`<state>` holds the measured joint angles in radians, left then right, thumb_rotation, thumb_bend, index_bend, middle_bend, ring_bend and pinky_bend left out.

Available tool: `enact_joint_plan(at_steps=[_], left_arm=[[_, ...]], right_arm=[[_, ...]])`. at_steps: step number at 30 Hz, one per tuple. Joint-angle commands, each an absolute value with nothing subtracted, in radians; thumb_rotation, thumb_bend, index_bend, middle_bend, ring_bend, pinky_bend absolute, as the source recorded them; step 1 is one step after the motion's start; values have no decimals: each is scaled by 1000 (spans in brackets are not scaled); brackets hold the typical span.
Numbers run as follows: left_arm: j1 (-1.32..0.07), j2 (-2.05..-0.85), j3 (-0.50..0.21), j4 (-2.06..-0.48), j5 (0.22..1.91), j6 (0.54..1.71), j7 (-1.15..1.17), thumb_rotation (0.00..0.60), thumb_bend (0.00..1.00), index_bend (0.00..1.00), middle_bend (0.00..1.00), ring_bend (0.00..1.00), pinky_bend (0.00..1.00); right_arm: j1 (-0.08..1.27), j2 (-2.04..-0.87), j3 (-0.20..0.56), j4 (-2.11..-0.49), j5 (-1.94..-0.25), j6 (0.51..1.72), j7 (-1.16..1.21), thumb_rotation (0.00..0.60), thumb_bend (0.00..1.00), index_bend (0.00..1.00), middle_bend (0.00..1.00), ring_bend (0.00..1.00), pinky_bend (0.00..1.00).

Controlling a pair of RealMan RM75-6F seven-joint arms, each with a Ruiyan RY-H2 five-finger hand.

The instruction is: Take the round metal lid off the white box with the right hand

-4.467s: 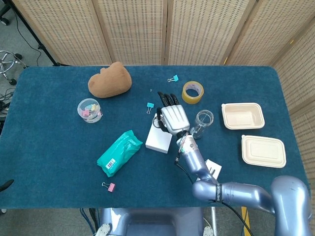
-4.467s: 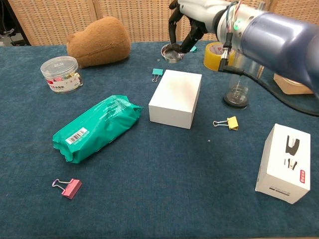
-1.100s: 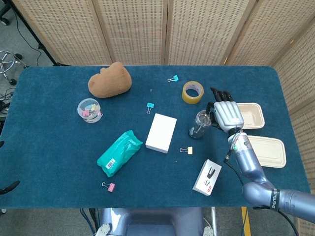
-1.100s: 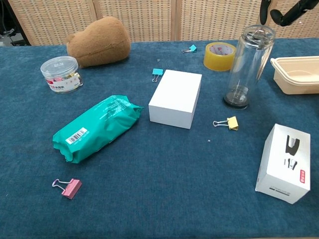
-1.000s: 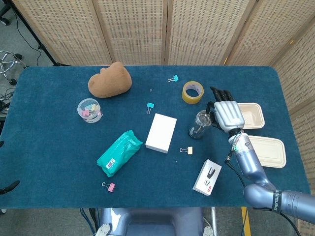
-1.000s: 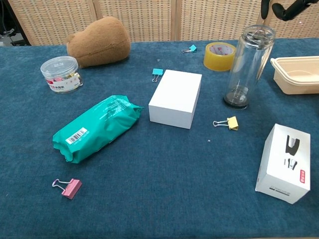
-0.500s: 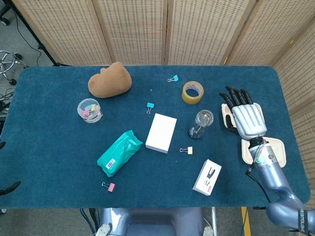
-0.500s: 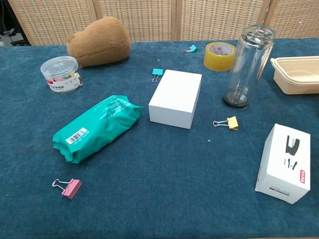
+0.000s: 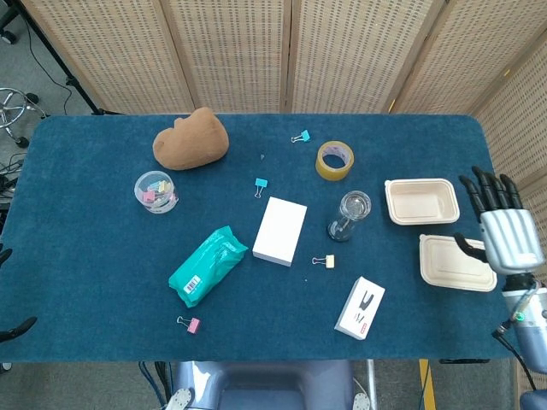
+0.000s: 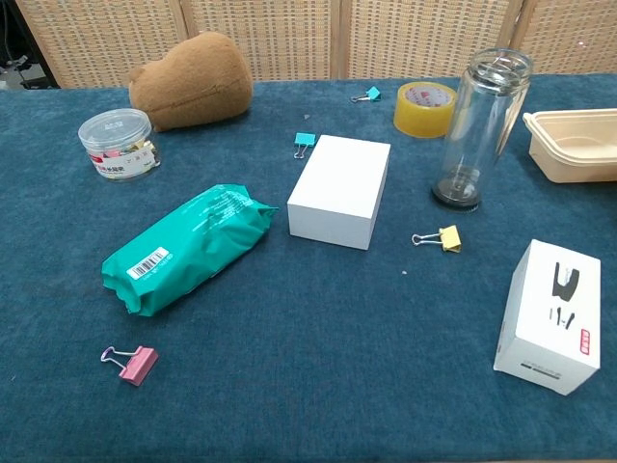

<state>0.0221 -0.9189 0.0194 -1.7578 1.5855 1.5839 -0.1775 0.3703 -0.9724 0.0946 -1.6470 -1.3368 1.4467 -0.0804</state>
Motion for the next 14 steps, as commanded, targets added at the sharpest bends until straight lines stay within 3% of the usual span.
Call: enact_joint_plan(at_steps=[1,9,14], left_arm=[[22,-930,16,-1753,1578,1583,-152,600,43,0,0,0,0],[27,-962,15,-1736,1571,1586,-91,600,42,0,0,0,0],[29,-970,13,-1732,1573,1593,-85,600,43,0,0,0,0]], right_arm=[[284,-999,61,-1579,-1372,1533,-40,600,266,13,0,0,0],[144,-1085,16,-1488,-1467,1703,1,600,254,36,0,0,0],[106,-1098,16,-1500,-1480,1728,-13,600,251,37,0,0,0]])
